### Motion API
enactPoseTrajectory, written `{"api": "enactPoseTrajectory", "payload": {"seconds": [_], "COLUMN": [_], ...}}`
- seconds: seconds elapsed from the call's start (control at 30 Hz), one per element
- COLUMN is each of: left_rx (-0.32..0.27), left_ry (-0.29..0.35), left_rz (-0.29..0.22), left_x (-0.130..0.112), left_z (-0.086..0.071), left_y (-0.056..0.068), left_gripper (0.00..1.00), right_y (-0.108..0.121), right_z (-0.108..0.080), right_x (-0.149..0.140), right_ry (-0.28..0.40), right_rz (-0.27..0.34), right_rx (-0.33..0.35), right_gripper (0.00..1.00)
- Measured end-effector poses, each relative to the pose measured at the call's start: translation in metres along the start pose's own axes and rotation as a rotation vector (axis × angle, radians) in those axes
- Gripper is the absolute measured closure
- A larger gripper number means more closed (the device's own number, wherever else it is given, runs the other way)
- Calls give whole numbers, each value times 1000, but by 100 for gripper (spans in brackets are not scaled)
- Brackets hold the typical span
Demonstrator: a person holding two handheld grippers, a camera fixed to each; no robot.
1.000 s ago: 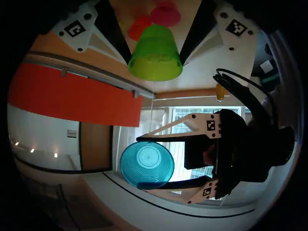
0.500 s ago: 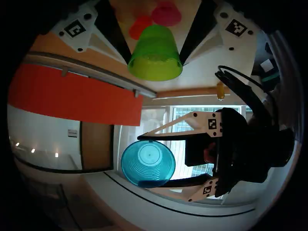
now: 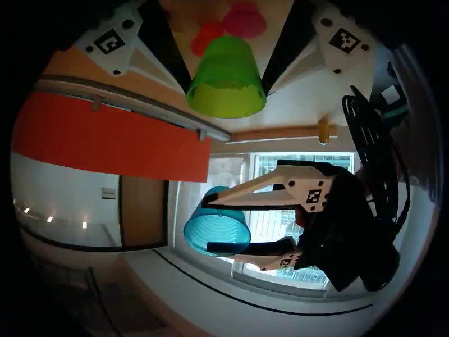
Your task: Pour water
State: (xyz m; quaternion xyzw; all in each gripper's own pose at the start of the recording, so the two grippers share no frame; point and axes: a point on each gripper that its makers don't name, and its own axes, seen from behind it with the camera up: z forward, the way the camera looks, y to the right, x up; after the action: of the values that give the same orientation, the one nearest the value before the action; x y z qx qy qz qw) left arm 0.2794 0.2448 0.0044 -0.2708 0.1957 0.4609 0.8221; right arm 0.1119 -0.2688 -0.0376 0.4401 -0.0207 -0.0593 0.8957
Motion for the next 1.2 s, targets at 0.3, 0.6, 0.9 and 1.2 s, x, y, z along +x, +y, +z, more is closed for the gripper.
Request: {"api": "enactPoseTrajectory", "payload": {"seconds": [0.3,0.6,0.9,1.2], "left_rx": [-19,-47,-66,-86], "left_ry": [-13,-33,-33,-52], "left_rz": [-329,-634,-875,-949], "left_x": [-10,-29,-47,-59], "left_z": [3,4,6,4], "left_y": [-1,2,3,15], "left_gripper": [14,13,13,13], "right_y": [3,5,7,8], "right_z": [0,-2,-3,-4], "right_x": [1,3,4,5], "right_ry": [5,8,7,5], "right_rz": [1,1,-2,-2], "right_rx": [-9,-15,-23,-27], "right_gripper": [10,10,10,10]}}
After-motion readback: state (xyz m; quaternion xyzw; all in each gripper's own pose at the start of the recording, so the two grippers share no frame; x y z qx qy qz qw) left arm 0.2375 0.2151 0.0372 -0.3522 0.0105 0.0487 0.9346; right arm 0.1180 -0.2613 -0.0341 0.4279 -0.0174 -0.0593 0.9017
